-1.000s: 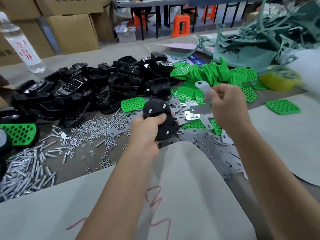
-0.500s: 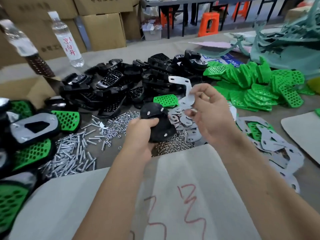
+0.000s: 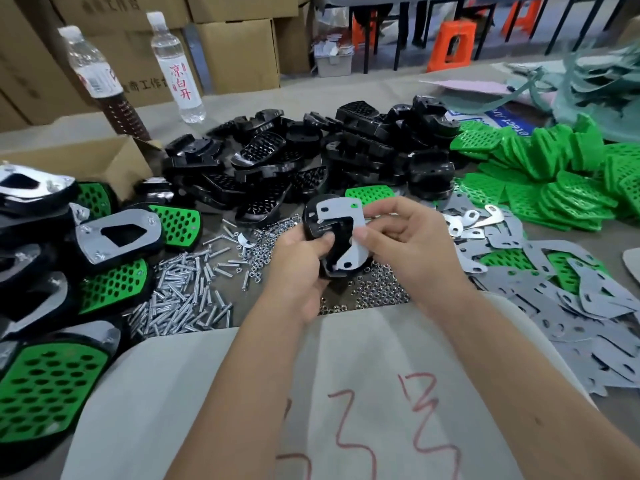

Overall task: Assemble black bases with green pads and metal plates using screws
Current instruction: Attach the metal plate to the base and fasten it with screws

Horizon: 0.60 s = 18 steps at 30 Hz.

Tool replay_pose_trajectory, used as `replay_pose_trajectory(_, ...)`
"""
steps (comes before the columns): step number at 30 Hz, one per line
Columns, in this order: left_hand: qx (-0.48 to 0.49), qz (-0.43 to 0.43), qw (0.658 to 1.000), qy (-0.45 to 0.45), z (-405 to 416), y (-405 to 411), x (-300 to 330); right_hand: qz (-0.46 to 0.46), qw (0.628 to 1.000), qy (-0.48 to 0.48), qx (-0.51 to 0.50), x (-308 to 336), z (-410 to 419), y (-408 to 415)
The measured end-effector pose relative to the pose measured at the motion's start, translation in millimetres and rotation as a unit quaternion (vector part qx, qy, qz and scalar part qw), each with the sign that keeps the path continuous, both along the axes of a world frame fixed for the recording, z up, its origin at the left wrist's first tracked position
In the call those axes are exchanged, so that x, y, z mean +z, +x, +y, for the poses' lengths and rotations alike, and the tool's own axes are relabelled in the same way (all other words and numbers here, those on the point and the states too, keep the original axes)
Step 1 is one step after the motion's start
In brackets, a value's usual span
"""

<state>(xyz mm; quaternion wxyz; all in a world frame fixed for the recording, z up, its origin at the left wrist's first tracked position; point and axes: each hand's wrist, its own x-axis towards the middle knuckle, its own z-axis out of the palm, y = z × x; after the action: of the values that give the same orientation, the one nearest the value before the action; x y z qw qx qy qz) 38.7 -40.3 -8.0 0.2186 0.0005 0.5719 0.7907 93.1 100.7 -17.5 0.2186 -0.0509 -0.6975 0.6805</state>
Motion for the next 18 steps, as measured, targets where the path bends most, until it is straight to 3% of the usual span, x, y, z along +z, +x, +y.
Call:
replay_pose_trajectory(8,0.013,-0.002,1.0,0.023,-2.1,-0.7,0.7,-0.021,0.998,0.059,0.0,-0.3,4.5,2.6)
replay_pose_trajectory(18,0.02,-0.018,0.999,0.037,-1.1,0.2,3.5,0.01,1.0,0.017,-0.012,-0.3,-0.1,0.3)
